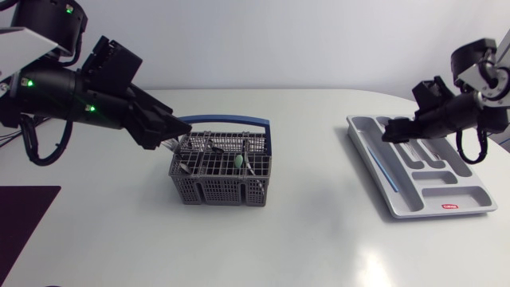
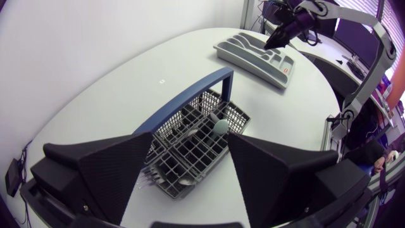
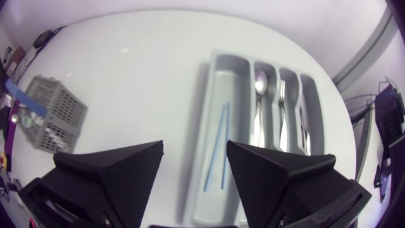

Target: Unload the cutlery basket into the drawer organizer.

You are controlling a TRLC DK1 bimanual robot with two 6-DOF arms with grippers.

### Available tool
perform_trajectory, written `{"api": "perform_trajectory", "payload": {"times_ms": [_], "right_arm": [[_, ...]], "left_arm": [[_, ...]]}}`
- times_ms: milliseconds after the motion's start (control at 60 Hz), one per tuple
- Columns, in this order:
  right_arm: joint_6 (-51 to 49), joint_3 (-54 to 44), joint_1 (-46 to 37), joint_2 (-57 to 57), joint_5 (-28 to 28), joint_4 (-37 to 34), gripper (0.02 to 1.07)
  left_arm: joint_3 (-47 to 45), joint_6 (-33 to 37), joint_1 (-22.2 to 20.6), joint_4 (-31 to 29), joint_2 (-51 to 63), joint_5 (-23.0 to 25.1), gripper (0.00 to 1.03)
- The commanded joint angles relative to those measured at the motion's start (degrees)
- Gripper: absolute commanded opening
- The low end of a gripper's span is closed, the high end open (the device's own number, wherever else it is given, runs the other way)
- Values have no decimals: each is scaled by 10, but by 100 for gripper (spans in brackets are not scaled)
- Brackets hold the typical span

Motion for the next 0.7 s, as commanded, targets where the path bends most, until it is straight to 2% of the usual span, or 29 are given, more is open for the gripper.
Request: {"api": "perform_trajectory", "payload": {"times_ms": [0, 150, 300, 683], "right_arm": [[35, -26, 57, -67, -11, -29, 84], [106, -32, 188, -120, -14, -48, 84], [161, -29, 290, -108, -15, -24, 84], [169, 10, 377, -4, -62, 12, 84]], "left_arm": [[-32, 21, 6, 7, -27, -3, 98], [-95, 36, 14, 29, -64, -4, 98], [-153, 63, 18, 55, -92, -6, 98], [-227, 103, 16, 133, -99, -7, 98]]}}
